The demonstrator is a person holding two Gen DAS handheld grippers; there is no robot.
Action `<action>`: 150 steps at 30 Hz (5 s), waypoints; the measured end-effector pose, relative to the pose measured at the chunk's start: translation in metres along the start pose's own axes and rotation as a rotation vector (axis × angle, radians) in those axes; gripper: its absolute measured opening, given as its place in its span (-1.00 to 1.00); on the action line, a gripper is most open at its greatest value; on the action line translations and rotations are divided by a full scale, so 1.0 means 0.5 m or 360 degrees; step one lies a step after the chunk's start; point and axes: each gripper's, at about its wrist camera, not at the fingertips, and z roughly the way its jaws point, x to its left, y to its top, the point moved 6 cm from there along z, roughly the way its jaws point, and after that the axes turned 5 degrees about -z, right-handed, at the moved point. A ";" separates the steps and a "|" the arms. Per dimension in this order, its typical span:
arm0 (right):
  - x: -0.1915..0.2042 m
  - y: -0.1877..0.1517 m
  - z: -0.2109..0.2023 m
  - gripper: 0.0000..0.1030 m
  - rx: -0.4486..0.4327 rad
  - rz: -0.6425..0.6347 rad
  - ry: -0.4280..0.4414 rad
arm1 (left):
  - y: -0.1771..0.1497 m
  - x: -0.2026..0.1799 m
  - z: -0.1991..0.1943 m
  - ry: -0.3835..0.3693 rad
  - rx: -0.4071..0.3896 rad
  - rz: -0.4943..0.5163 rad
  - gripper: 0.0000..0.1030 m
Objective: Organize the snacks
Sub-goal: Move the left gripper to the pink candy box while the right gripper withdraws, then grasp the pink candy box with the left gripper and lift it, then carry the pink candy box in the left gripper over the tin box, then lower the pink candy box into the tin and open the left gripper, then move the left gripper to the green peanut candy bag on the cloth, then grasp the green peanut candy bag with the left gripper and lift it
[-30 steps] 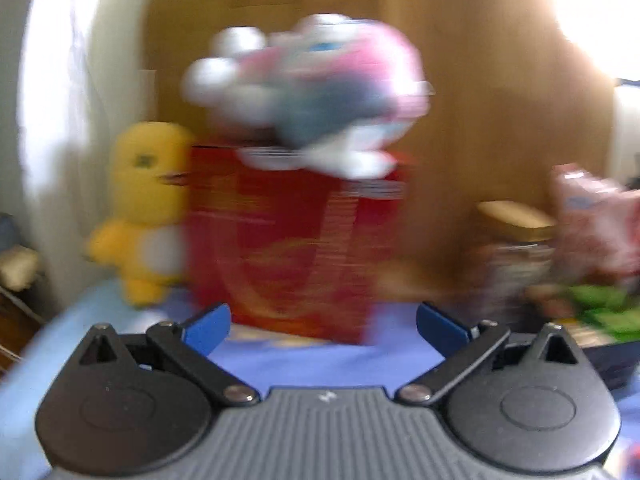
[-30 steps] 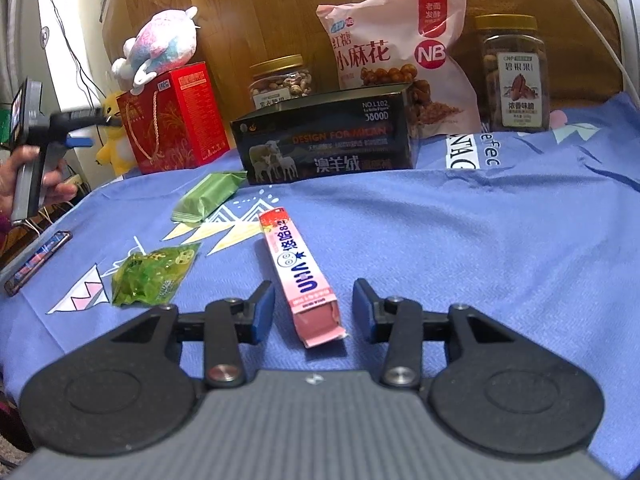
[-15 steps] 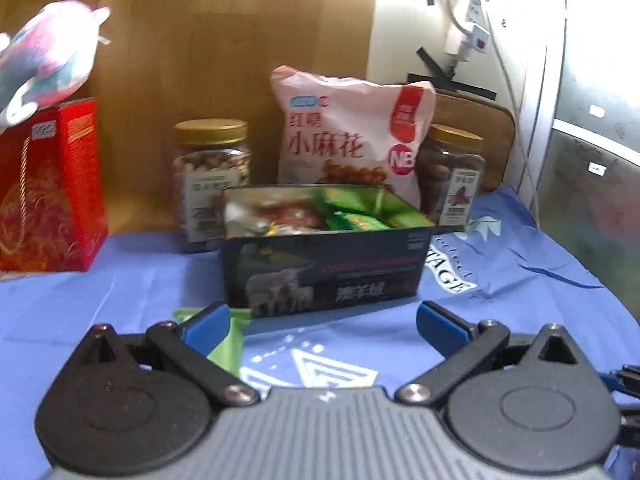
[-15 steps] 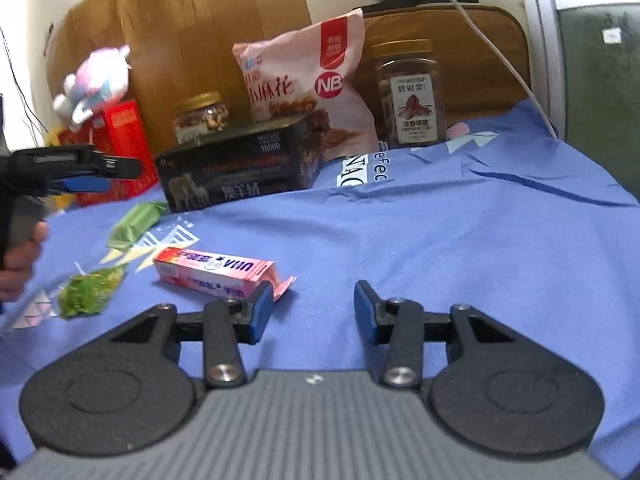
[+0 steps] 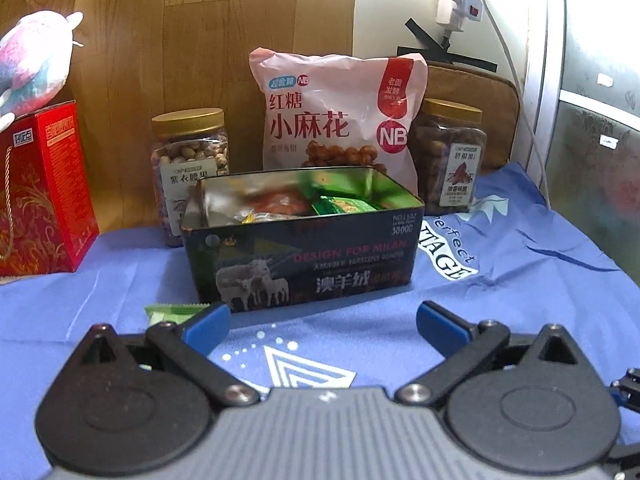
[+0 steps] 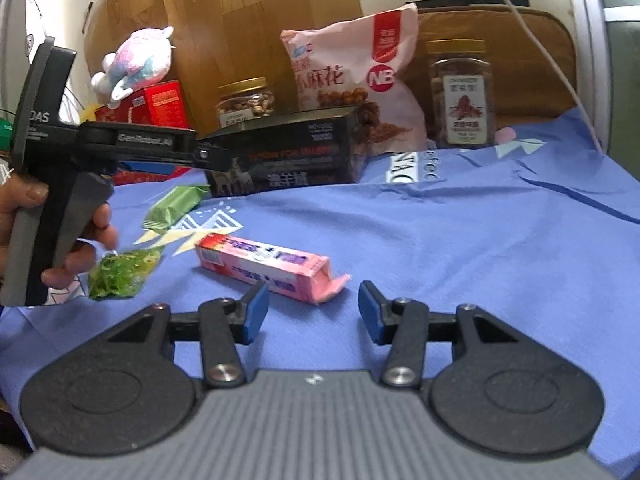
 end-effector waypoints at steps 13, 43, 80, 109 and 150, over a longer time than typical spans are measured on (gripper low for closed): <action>-0.002 -0.009 0.014 0.05 0.0028 0.0079 0.0034 | -0.025 -0.022 -0.002 -0.0156 0.0075 0.0037 0.85; 0.036 0.087 0.052 -0.39 -0.0067 -0.0070 -0.0046 | -0.043 0.004 -0.059 -0.0422 0.0267 -0.0221 -0.14; -0.003 0.270 0.349 -0.22 -0.0130 -0.0146 -0.0155 | 0.150 0.127 0.191 -0.0068 0.0106 -0.0200 -0.49; 0.258 0.042 0.135 -0.09 0.0205 -0.0173 0.0409 | -0.157 0.255 -0.167 -0.0195 0.0216 -0.0555 -0.47; 0.264 0.032 0.135 0.27 0.0146 -0.0072 0.0439 | -0.166 0.200 -0.156 -0.0297 0.0279 -0.0693 -0.41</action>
